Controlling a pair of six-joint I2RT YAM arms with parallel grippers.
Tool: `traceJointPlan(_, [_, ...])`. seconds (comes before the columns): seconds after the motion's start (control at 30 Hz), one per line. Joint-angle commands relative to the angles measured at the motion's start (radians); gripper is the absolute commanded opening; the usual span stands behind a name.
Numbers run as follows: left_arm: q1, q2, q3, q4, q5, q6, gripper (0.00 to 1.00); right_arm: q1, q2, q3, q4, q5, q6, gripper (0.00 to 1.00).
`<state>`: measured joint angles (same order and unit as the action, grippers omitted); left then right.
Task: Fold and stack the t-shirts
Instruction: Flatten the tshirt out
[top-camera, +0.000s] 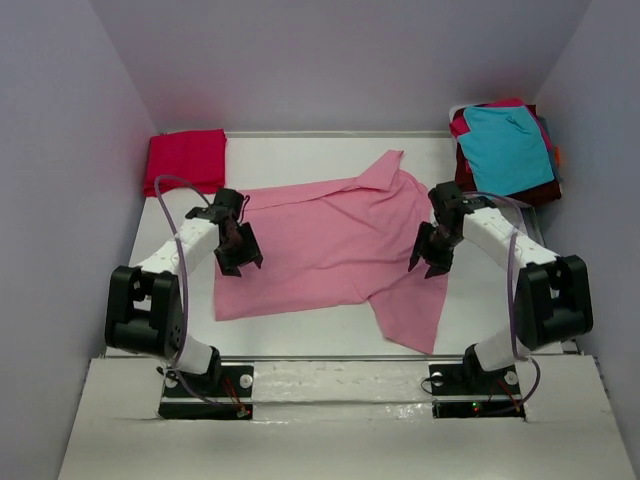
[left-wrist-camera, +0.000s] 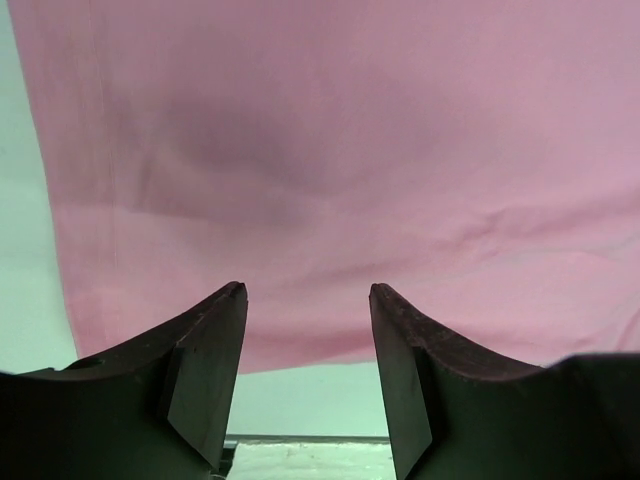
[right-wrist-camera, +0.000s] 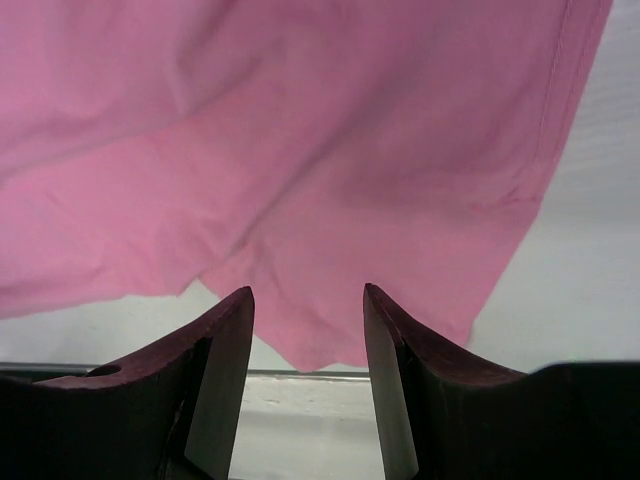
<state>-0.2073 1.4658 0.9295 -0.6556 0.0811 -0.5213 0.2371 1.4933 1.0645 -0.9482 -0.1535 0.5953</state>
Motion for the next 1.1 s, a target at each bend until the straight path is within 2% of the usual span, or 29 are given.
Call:
traceJointPlan(0.0, [0.003, 0.089, 0.146, 0.002, -0.061, 0.047, 0.63, 0.007, 0.122, 0.097, 0.109, 0.058, 0.004, 0.54])
traceJointPlan(0.27, [0.003, 0.301, 0.331, 0.031, -0.159, 0.113, 0.64, 0.007, 0.335, 0.306, 0.056, 0.206, -0.046, 0.54])
traceJointPlan(0.4, [0.003, 0.375, 0.367, 0.016, -0.191, 0.145, 0.63, 0.007, 0.363, 0.345, 0.008, 0.25, -0.093, 0.54])
traceJointPlan(0.67, [0.003, 0.416, 0.305, 0.045, -0.12, 0.119, 0.64, 0.007, 0.406, 0.267, -0.003, 0.261, -0.137, 0.54])
traceJointPlan(1.07, [0.023, 0.424, 0.269, 0.039, -0.038, 0.113, 0.64, 0.007, 0.449, 0.175, -0.027, 0.227, -0.074, 0.56])
